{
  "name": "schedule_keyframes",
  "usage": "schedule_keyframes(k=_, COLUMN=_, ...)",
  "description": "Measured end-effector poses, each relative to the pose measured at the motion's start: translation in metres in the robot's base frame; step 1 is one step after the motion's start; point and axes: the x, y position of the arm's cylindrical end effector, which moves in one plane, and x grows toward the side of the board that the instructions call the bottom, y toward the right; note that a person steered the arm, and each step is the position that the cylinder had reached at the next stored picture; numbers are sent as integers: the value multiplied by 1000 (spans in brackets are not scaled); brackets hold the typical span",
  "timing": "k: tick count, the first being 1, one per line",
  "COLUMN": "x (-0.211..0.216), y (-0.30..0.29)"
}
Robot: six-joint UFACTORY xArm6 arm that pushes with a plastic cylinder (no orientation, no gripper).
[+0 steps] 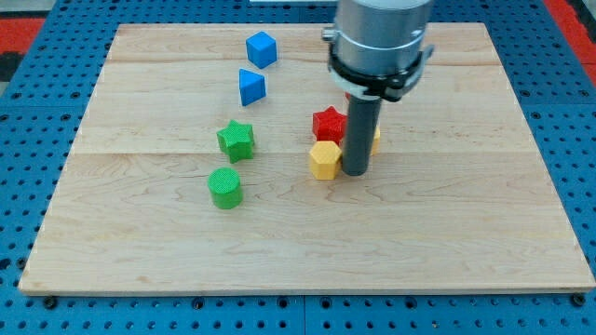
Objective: Move the green circle closer to the green star
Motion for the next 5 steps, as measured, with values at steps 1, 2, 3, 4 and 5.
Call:
schedule_keyframes(k=1, x=17, y=-8)
schedule_keyframes(k=2, x=48, y=12)
schedule_keyframes(k=3, x=87, y=-40)
schedule_keyframes(k=4, x=94, y=-113)
schedule_keyframes(k=5, x=63, y=-145)
